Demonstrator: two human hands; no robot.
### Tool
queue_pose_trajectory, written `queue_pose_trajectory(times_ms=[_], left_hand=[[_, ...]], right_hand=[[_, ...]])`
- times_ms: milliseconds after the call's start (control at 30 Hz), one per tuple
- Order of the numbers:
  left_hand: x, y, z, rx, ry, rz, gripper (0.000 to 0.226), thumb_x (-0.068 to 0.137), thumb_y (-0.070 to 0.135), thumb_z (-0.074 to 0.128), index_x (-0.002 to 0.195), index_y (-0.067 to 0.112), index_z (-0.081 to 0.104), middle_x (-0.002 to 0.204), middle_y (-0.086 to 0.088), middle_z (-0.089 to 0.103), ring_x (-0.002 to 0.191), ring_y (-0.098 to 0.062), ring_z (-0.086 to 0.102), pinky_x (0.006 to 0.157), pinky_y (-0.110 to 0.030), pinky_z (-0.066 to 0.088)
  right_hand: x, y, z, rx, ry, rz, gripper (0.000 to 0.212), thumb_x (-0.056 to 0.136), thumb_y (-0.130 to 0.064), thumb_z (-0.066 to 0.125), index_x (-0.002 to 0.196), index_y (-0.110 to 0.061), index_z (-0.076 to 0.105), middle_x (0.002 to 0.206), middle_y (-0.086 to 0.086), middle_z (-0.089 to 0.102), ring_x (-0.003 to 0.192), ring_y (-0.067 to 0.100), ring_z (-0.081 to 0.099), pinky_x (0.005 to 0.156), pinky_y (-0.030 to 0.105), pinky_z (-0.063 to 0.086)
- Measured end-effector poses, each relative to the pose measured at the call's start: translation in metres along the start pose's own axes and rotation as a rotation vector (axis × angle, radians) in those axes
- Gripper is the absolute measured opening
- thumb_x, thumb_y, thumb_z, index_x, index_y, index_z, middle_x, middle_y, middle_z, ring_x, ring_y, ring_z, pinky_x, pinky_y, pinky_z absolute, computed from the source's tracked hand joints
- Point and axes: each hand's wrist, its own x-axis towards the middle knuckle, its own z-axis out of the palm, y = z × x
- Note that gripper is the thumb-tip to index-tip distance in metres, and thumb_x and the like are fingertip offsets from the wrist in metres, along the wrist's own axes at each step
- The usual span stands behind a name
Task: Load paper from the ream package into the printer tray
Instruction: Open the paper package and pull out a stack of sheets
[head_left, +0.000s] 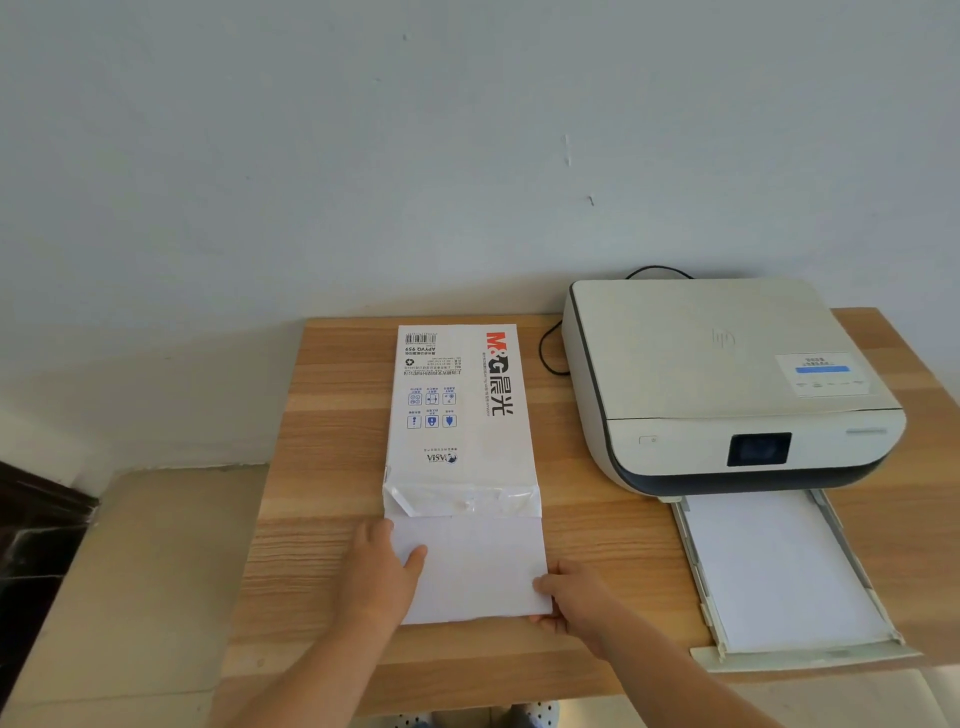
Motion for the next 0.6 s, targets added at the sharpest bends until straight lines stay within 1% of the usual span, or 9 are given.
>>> queue_pose_trajectory(times_ms=[67, 133, 167, 233, 267, 367, 467, 533, 600], left_hand=[[0.006, 0.000, 0.003, -0.139, -0.017, -0.094, 0.053, 0.084, 0.035, 0.066, 0.126, 0.011, 0.048, 0.129, -0.009, 0.048, 0.112, -0.026, 0.052, 0.093, -0.037, 0.045], [0.010, 0.000, 0.002, -0.225, -0.037, -0.168, 0.049, 0.080, 0.035, 0.070, 0.119, 0.015, 0.049, 0.119, -0.006, 0.056, 0.101, -0.025, 0.058, 0.087, -0.039, 0.050], [0.012, 0.000, 0.001, -0.256, -0.045, -0.191, 0.047, 0.078, 0.035, 0.071, 0.116, 0.016, 0.048, 0.112, -0.004, 0.059, 0.096, -0.024, 0.059, 0.082, -0.040, 0.051], [0.015, 0.002, 0.000, -0.299, -0.061, -0.209, 0.046, 0.079, 0.030, 0.072, 0.115, 0.016, 0.048, 0.105, -0.002, 0.062, 0.090, -0.024, 0.060, 0.077, -0.037, 0.051], [0.016, 0.002, -0.001, -0.307, -0.069, -0.207, 0.045, 0.079, 0.027, 0.072, 0.115, 0.015, 0.047, 0.103, -0.002, 0.063, 0.089, -0.024, 0.060, 0.075, -0.036, 0.050], [0.019, 0.002, -0.002, -0.320, -0.086, -0.198, 0.048, 0.081, 0.025, 0.071, 0.120, 0.014, 0.045, 0.104, -0.004, 0.064, 0.090, -0.026, 0.061, 0.075, -0.036, 0.050], [0.021, 0.001, -0.005, -0.324, -0.095, -0.196, 0.048, 0.083, 0.023, 0.069, 0.123, 0.015, 0.043, 0.109, -0.009, 0.063, 0.092, -0.028, 0.061, 0.073, -0.035, 0.049], [0.021, -0.001, -0.006, -0.329, -0.108, -0.186, 0.046, 0.084, 0.018, 0.068, 0.123, 0.017, 0.043, 0.105, -0.008, 0.063, 0.089, -0.027, 0.061, 0.069, -0.033, 0.048], [0.019, -0.001, -0.008, -0.330, -0.111, -0.170, 0.046, 0.083, 0.012, 0.068, 0.121, 0.017, 0.044, 0.101, -0.008, 0.064, 0.084, -0.026, 0.061, 0.068, -0.034, 0.049]], right_hand=[[-0.001, -0.003, 0.001, 0.029, -0.005, 0.022, 0.018, 0.095, -0.014, 0.049, 0.111, -0.013, 0.057, 0.105, 0.013, 0.067, 0.086, 0.026, 0.065, 0.080, 0.040, 0.058], [-0.001, -0.006, 0.002, 0.061, -0.009, 0.034, 0.018, 0.095, -0.016, 0.050, 0.111, -0.015, 0.058, 0.106, 0.013, 0.067, 0.089, 0.027, 0.065, 0.081, 0.040, 0.057], [0.001, -0.007, 0.002, 0.066, -0.006, 0.028, 0.017, 0.094, -0.018, 0.051, 0.110, -0.017, 0.059, 0.105, 0.012, 0.068, 0.091, 0.028, 0.066, 0.083, 0.042, 0.056], [0.008, -0.011, 0.001, 0.044, 0.024, -0.002, 0.018, 0.093, -0.022, 0.053, 0.110, -0.018, 0.060, 0.104, 0.008, 0.070, 0.095, 0.028, 0.067, 0.088, 0.045, 0.055], [0.011, -0.013, 0.001, 0.030, 0.050, -0.022, 0.020, 0.093, -0.024, 0.054, 0.110, -0.018, 0.061, 0.103, 0.006, 0.071, 0.095, 0.026, 0.068, 0.088, 0.045, 0.057], [0.019, -0.023, 0.001, -0.051, 0.146, -0.107, 0.022, 0.093, -0.027, 0.054, 0.113, -0.020, 0.061, 0.102, 0.000, 0.069, 0.093, 0.021, 0.067, 0.083, 0.041, 0.057], [0.020, -0.033, 0.000, -0.140, 0.238, -0.157, 0.021, 0.094, -0.026, 0.055, 0.113, -0.020, 0.061, 0.101, -0.001, 0.068, 0.090, 0.018, 0.064, 0.076, 0.034, 0.055], [0.019, -0.036, 0.001, -0.150, 0.266, -0.181, 0.021, 0.092, -0.022, 0.057, 0.113, -0.020, 0.059, 0.103, -0.001, 0.066, 0.089, 0.016, 0.063, 0.069, 0.030, 0.053], [0.016, -0.035, 0.002, -0.159, 0.288, -0.220, 0.024, 0.091, -0.018, 0.059, 0.114, -0.022, 0.055, 0.103, -0.003, 0.064, 0.088, 0.014, 0.062, 0.065, 0.027, 0.050]])
